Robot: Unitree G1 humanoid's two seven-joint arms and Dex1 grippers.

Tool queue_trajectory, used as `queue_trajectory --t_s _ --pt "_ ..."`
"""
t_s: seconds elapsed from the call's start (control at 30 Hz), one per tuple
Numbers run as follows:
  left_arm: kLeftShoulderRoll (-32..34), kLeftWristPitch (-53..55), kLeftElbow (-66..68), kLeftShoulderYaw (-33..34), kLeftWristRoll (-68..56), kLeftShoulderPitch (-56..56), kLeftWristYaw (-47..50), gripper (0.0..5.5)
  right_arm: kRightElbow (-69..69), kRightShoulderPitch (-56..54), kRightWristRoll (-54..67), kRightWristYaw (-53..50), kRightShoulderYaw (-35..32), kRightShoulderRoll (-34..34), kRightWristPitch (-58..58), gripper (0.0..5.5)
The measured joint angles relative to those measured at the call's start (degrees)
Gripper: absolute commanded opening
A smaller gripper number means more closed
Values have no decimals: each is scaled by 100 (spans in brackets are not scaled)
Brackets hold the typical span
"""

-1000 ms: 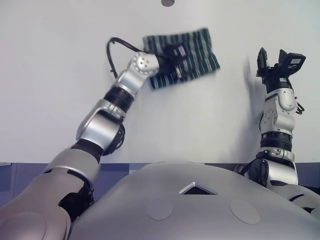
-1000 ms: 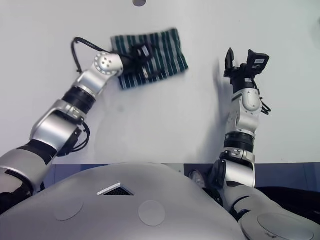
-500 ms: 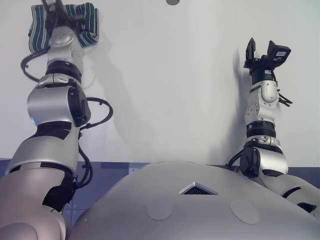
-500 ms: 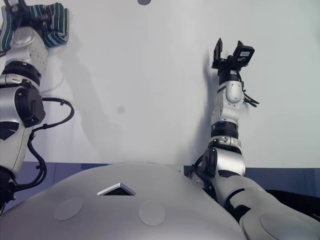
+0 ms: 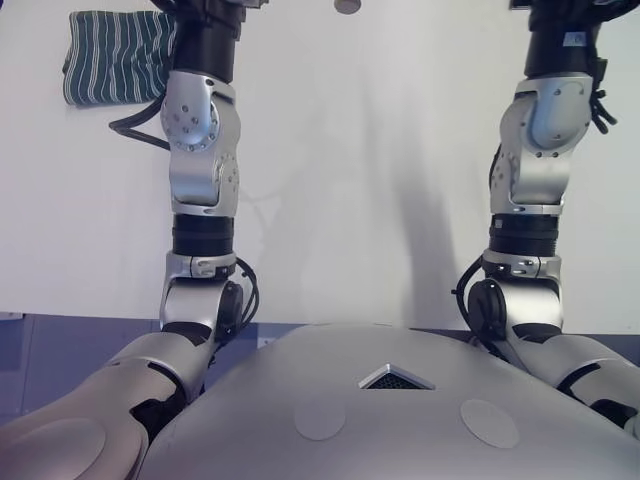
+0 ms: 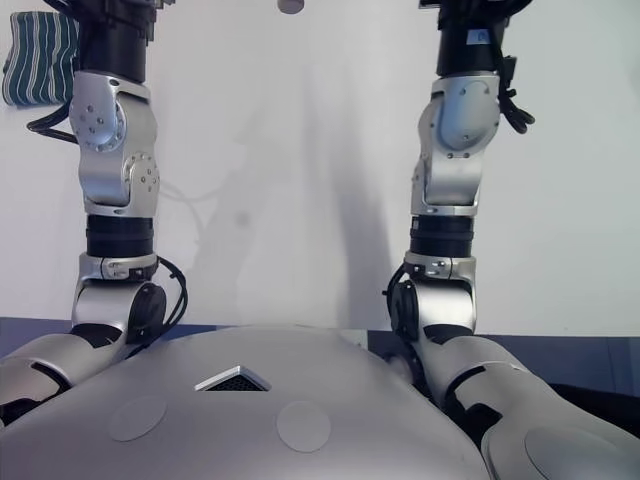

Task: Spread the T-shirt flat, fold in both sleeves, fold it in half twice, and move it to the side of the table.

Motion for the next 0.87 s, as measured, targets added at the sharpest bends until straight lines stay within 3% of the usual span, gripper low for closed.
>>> queue_trajectory --t_s 0.13,0.47,0.87 --pt "-87 192 3 -261 382 -137 -45 448 -166 26 0 -29 60 42 181 343" --pt "-337 84 -49 -45 822 -445 439 448 302 -295 202 84 8 18 684 343" --pt "-569 218 -203 -222 1010 -397 407 448 -23 -203 25 210 591 300 736 343"
